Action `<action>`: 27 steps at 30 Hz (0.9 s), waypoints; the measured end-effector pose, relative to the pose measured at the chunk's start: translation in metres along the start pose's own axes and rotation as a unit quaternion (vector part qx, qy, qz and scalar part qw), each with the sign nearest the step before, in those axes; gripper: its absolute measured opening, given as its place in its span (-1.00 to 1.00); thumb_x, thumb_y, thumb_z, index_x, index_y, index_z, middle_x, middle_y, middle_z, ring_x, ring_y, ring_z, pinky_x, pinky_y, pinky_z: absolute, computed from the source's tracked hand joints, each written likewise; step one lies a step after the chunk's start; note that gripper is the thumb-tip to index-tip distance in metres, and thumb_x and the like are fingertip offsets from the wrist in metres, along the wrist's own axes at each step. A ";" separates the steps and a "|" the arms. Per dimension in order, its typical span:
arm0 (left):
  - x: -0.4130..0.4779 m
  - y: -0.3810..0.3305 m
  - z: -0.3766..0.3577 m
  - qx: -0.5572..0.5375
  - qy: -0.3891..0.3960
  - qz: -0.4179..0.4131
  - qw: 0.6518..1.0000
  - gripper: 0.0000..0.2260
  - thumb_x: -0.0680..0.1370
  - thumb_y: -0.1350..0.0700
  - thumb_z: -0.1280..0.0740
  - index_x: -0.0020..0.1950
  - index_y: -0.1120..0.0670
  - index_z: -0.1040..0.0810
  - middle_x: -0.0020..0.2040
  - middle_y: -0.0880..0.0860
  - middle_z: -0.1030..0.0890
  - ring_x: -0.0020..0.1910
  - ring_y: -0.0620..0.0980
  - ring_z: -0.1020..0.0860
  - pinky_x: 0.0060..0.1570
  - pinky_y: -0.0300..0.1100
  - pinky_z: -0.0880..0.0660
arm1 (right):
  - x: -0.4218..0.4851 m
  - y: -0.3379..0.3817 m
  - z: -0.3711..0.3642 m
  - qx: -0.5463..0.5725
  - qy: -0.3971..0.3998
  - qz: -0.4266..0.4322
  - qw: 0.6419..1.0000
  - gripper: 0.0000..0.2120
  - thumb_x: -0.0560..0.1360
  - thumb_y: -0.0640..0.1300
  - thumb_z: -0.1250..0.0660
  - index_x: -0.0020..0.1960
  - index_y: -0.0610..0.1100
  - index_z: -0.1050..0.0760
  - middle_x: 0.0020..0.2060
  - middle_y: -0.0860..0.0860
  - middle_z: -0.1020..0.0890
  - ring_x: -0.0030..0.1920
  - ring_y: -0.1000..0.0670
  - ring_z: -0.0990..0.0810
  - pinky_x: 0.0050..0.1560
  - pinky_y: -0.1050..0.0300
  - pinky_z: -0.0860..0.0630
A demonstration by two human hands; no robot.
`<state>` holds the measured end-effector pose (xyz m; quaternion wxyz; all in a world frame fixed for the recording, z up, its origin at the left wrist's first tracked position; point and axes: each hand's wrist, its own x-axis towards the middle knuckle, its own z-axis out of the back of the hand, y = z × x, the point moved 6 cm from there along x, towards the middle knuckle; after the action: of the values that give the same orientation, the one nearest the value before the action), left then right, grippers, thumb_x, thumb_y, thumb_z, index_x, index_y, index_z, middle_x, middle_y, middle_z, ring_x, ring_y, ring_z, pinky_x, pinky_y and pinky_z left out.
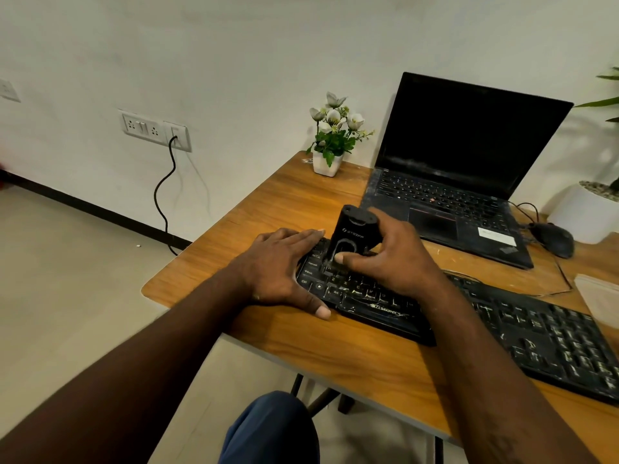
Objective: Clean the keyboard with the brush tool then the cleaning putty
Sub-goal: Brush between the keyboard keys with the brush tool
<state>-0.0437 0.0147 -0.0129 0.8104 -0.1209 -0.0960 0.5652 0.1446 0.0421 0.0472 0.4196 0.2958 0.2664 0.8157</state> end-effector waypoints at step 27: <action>-0.002 -0.003 0.005 -0.042 -0.013 -0.009 0.999 0.04 0.17 -0.64 -0.35 0.56 -0.24 -0.20 0.50 -0.17 -0.39 0.50 -0.05 -0.24 0.50 0.15 -0.17 | 0.000 0.023 -0.022 -0.003 0.011 0.049 0.999 -0.53 0.37 -0.01 -0.62 0.20 0.03 -0.52 -0.01 0.12 -0.68 -0.02 0.13 -0.67 -0.03 0.09 -0.66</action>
<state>-0.0428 0.0125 -0.0067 0.8085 -0.1462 -0.1315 0.5547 0.1172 0.0261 0.0481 0.3772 0.2979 0.2542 0.8393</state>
